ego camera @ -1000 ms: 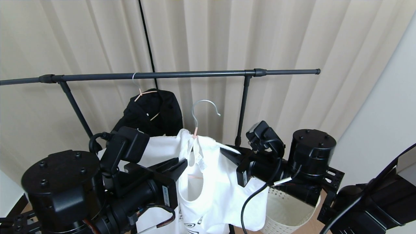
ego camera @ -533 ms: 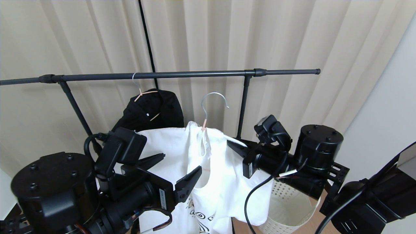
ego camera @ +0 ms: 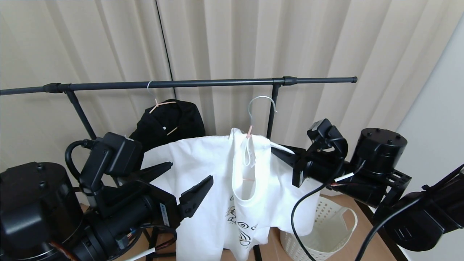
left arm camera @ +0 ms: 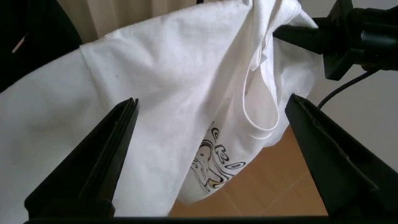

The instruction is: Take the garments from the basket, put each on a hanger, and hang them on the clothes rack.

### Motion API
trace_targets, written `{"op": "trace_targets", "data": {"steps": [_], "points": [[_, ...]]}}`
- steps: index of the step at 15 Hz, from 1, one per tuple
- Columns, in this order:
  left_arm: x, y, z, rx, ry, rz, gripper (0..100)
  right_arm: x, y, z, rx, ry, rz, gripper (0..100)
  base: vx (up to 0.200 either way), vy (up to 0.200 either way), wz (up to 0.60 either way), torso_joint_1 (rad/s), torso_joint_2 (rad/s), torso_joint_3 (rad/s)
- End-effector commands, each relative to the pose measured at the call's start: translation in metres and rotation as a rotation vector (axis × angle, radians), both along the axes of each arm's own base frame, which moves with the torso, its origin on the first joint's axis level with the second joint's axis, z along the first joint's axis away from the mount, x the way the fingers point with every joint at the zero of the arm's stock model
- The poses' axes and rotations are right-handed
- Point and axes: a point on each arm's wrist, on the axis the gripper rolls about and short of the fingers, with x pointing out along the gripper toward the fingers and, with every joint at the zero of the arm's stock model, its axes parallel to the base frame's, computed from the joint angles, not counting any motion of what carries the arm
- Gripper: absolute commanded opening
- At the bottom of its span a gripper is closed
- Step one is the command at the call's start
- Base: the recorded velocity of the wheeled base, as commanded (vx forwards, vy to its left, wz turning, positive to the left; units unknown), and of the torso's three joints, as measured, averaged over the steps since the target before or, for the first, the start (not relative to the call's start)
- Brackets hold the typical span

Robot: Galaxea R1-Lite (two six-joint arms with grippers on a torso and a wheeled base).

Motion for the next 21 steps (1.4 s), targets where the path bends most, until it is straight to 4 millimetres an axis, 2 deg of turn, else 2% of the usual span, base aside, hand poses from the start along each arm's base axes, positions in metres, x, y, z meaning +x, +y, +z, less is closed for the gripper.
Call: {"op": "trace_targets", "data": {"steps": [1,3,7,10,17,21], "points": [[0.004,0.008,0.002,-0.008,-0.005,0.021,100,0.007,-0.017,0.001,-0.009,-0.012,-0.019,0,0.000,0.000,0.00,0.000,0.00,0.000],[0.015,0.024,0.000,0.009,-0.004,0.044,100,0.011,-0.033,0.000,-0.016,-0.015,0.000,0,0.000,0.000,0.00,0.000,0.00,0.000],[0.026,0.045,-0.007,0.019,0.024,0.018,100,0.017,-0.050,-0.001,-0.034,-0.034,0.020,0,0.000,0.000,0.00,0.000,0.00,0.000],[0.037,0.059,-0.024,0.062,0.080,-0.015,100,0.018,-0.056,0.000,-0.030,-0.038,0.028,0,0.000,0.000,0.00,0.000,0.00,0.000],[0.058,0.056,-0.055,0.099,0.179,0.000,100,0.015,-0.058,0.008,-0.023,-0.059,0.033,0,0.000,0.000,0.00,0.000,0.00,0.000],[0.068,0.058,-0.065,0.103,0.203,0.025,100,0.014,-0.058,0.008,-0.022,-0.060,0.033,0,0.000,0.000,0.00,0.000,0.00,0.000]]}}
